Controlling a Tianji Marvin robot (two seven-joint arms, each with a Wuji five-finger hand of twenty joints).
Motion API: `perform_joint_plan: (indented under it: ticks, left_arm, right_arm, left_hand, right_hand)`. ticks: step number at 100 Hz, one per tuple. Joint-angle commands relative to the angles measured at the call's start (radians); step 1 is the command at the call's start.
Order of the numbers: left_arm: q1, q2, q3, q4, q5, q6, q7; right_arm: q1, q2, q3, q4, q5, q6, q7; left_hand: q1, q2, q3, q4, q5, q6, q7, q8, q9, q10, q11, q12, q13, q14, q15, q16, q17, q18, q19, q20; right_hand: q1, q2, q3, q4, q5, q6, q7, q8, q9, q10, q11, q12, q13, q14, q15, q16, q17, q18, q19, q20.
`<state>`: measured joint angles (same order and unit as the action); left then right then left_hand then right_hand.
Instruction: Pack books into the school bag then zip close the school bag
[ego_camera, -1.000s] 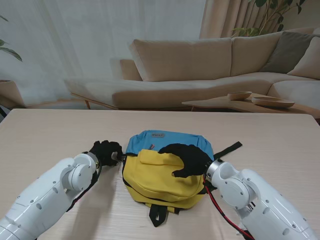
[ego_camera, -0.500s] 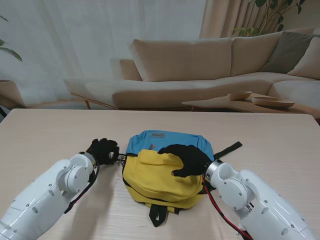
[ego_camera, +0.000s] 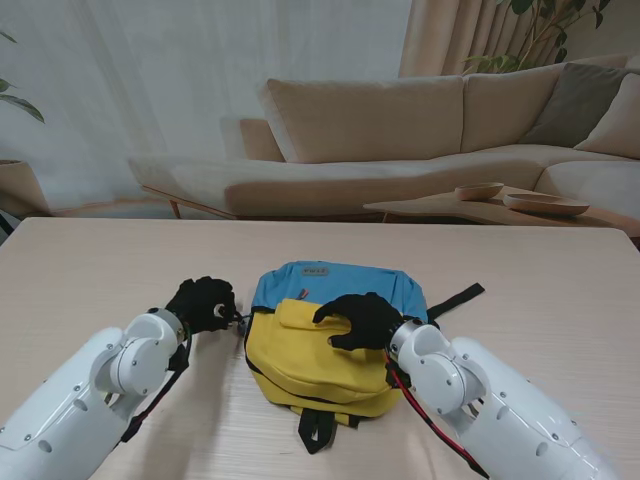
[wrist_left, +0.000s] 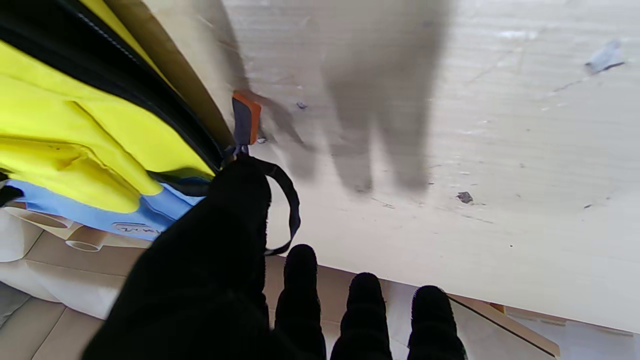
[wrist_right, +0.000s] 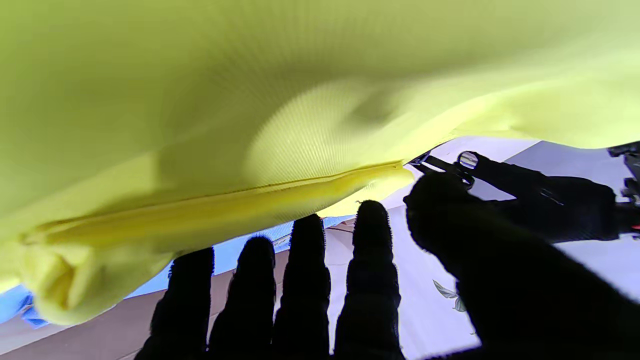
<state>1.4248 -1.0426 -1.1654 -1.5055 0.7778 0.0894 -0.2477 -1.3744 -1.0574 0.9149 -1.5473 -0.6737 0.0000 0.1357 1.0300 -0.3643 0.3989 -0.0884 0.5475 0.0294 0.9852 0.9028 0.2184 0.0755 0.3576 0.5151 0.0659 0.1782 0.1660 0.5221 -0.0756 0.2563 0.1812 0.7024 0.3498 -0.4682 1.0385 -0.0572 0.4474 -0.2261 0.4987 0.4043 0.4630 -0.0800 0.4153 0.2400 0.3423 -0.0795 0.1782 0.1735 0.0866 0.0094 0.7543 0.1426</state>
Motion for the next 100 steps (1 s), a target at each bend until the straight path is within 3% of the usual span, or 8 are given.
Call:
perform_joint_plan:
  ticks: [1, 21, 31, 40, 47, 53, 73, 100]
  left_arm:
    - [0.021, 0.000, -0.006, -0.029, 0.004, 0.004, -0.026]
    - [0.056, 0.000, -0.029, -0.074, 0.007, 0.008, -0.031]
    - [0.075, -0.001, -0.043, -0.095, 0.003, 0.008, -0.029]
    - [0.098, -0.002, -0.057, -0.125, 0.002, 0.018, -0.031]
    - [0.119, 0.000, -0.070, -0.153, 0.005, 0.029, -0.043]
    - [0.136, 0.000, -0.081, -0.176, 0.001, 0.040, -0.051]
    - [0.188, 0.011, -0.118, -0.256, -0.025, 0.092, -0.139]
    - [0.192, 0.020, -0.123, -0.272, -0.068, 0.129, -0.206]
  right_arm:
    - [-0.015, -0.015, -0.008, -0.002, -0.020, 0.006, 0.010]
    - [0.012, -0.008, -0.051, -0.026, -0.070, 0.058, 0.042]
    - [0.051, -0.007, -0.100, 0.001, -0.096, 0.088, 0.048]
    - [0.083, -0.010, -0.142, 0.036, -0.085, 0.125, 0.055]
    - [0.102, -0.014, -0.168, 0.066, -0.052, 0.145, 0.058]
    - [0.115, -0.018, -0.187, 0.089, -0.029, 0.161, 0.058]
    - [0.128, -0.026, -0.203, 0.118, -0.001, 0.175, 0.046]
    - [0.115, -0.036, -0.186, 0.119, 0.007, 0.175, 0.006]
  left_hand:
    - [-0.013, 0.029, 0.028, -0.004, 0.027, 0.041, 0.063, 0.021, 0.019, 0.022, 0.014, -0.006, -0.021, 0.005, 0.004, 0.011, -0.017, 0.001, -0.004, 0.019]
    - [-0.006, 0.034, 0.024, -0.006, 0.021, 0.051, 0.069, 0.019, 0.022, 0.027, 0.014, -0.005, -0.017, 0.011, 0.009, 0.014, -0.013, 0.005, -0.002, 0.020]
    - [0.000, 0.035, 0.019, -0.006, 0.019, 0.055, 0.070, 0.017, 0.030, 0.030, 0.017, -0.003, -0.017, 0.015, 0.014, 0.016, -0.011, 0.009, -0.001, 0.021]
    - [0.003, 0.035, 0.016, -0.005, 0.021, 0.058, 0.071, 0.016, 0.040, 0.035, 0.021, -0.001, -0.012, 0.022, 0.023, 0.020, -0.001, 0.016, 0.004, 0.025]
    - [0.004, 0.036, 0.012, -0.002, 0.023, 0.068, 0.071, 0.012, 0.052, 0.040, 0.030, 0.006, -0.010, 0.031, 0.048, 0.031, 0.006, 0.023, 0.013, 0.035]
    - [0.005, 0.037, 0.009, -0.002, 0.031, 0.094, 0.074, 0.010, 0.073, 0.051, 0.041, 0.012, -0.002, 0.039, 0.062, 0.036, 0.013, 0.032, 0.019, 0.041]
    - [0.033, 0.073, -0.064, 0.008, 0.030, 0.172, 0.103, 0.033, 0.114, 0.073, 0.072, 0.040, 0.000, 0.053, 0.091, 0.033, 0.021, 0.039, 0.022, 0.061]
    - [0.095, 0.057, -0.046, 0.009, 0.053, 0.173, 0.033, -0.030, 0.147, 0.074, 0.084, 0.050, 0.007, 0.063, 0.103, 0.041, 0.024, 0.050, 0.036, 0.079]
  right_hand:
    - [-0.066, 0.036, -0.056, 0.025, -0.005, 0.012, -0.018, -0.030, -0.058, -0.001, -0.021, 0.005, -0.084, -0.048, -0.007, -0.006, -0.047, -0.034, -0.041, -0.019]
    - [-0.090, 0.158, -0.227, 0.043, -0.234, -0.088, -0.151, -0.088, -0.246, -0.090, -0.092, -0.037, -0.221, -0.069, -0.095, -0.062, -0.153, -0.051, -0.140, -0.099]
    - [-0.078, 0.183, -0.250, 0.050, -0.227, -0.113, -0.165, -0.087, -0.241, -0.104, -0.093, -0.040, -0.216, -0.070, -0.098, -0.065, -0.148, -0.046, -0.146, -0.111]
    - [-0.049, 0.211, -0.271, 0.053, -0.140, -0.100, -0.136, -0.062, -0.200, -0.099, -0.075, -0.032, -0.200, -0.068, -0.038, -0.032, -0.134, -0.043, -0.106, -0.097]
    - [-0.051, 0.211, -0.266, 0.053, -0.061, -0.053, -0.078, -0.036, -0.152, -0.055, -0.047, -0.018, -0.164, -0.063, -0.014, -0.019, -0.111, -0.035, -0.073, -0.080]
    - [-0.057, 0.207, -0.261, 0.053, -0.037, -0.020, -0.060, -0.028, -0.139, -0.042, -0.035, -0.012, -0.151, -0.062, -0.005, -0.015, -0.102, -0.036, -0.062, -0.074]
    - [-0.065, 0.196, -0.235, 0.051, -0.032, -0.010, -0.048, -0.026, -0.135, -0.036, -0.021, -0.004, -0.140, -0.057, 0.006, -0.006, -0.097, -0.036, -0.036, -0.056]
    - [-0.065, 0.182, -0.211, 0.051, -0.015, -0.005, -0.032, -0.024, -0.120, -0.035, -0.010, 0.001, -0.123, -0.053, 0.018, 0.000, -0.087, -0.035, -0.016, -0.042]
